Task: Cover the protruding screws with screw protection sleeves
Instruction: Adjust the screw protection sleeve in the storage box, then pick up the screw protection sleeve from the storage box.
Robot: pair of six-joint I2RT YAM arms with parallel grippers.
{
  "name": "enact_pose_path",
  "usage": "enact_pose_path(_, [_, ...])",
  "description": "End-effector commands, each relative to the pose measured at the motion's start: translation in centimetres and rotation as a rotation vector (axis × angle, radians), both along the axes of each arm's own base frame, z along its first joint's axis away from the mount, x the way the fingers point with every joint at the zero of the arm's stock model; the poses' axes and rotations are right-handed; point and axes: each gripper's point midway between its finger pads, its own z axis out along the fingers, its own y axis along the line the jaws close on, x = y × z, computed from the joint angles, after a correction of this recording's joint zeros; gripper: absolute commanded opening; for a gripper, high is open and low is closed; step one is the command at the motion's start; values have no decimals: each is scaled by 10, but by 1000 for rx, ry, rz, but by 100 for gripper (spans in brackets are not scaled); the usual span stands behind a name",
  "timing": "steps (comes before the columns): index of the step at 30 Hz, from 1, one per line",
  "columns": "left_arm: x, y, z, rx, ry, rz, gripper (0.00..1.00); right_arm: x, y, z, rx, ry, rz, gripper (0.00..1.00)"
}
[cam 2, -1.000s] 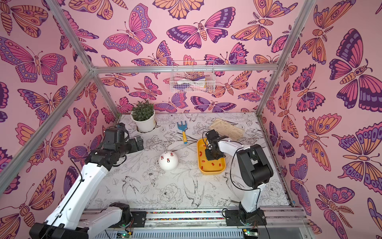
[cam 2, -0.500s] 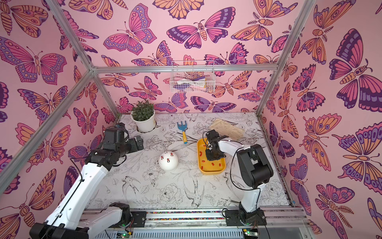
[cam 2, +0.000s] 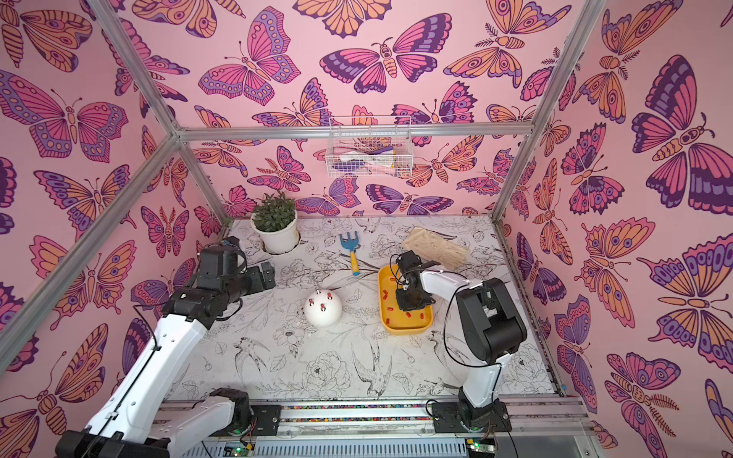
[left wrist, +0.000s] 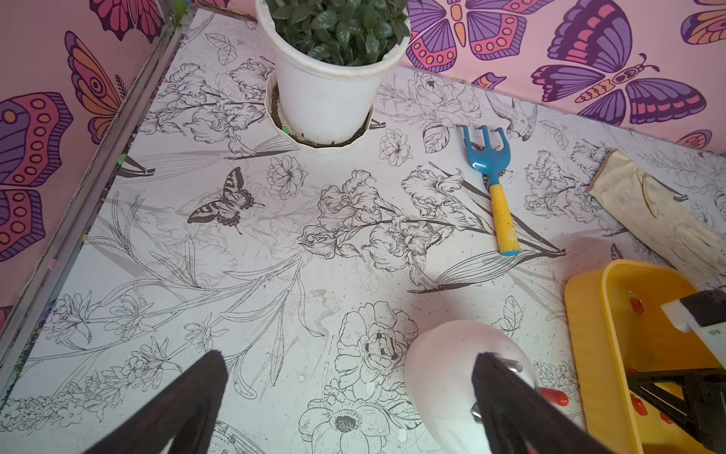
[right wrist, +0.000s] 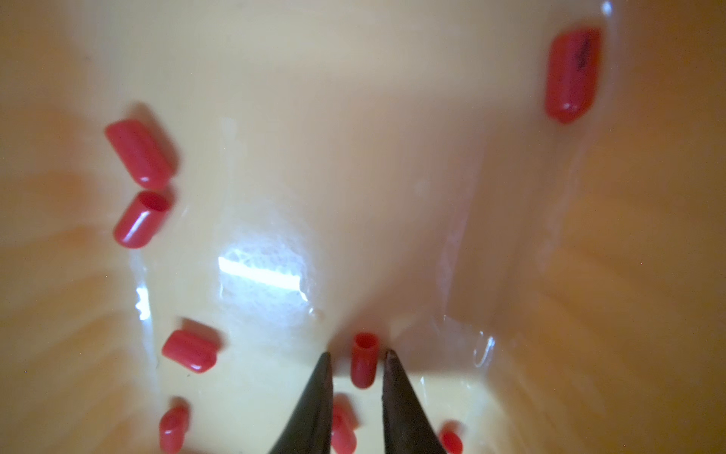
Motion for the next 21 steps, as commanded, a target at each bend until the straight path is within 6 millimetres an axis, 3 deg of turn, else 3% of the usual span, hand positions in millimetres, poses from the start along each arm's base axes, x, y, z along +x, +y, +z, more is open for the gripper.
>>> enact_pose_path(1, [-1, 1, 0, -3, -12, -6, 100, -8, -10, 0, -29, 28, -31, 25])
enact_pose_path(21, [0, -2, -3, -29, -4, -13, 100, -9, -7, -3, -10, 31, -28, 14])
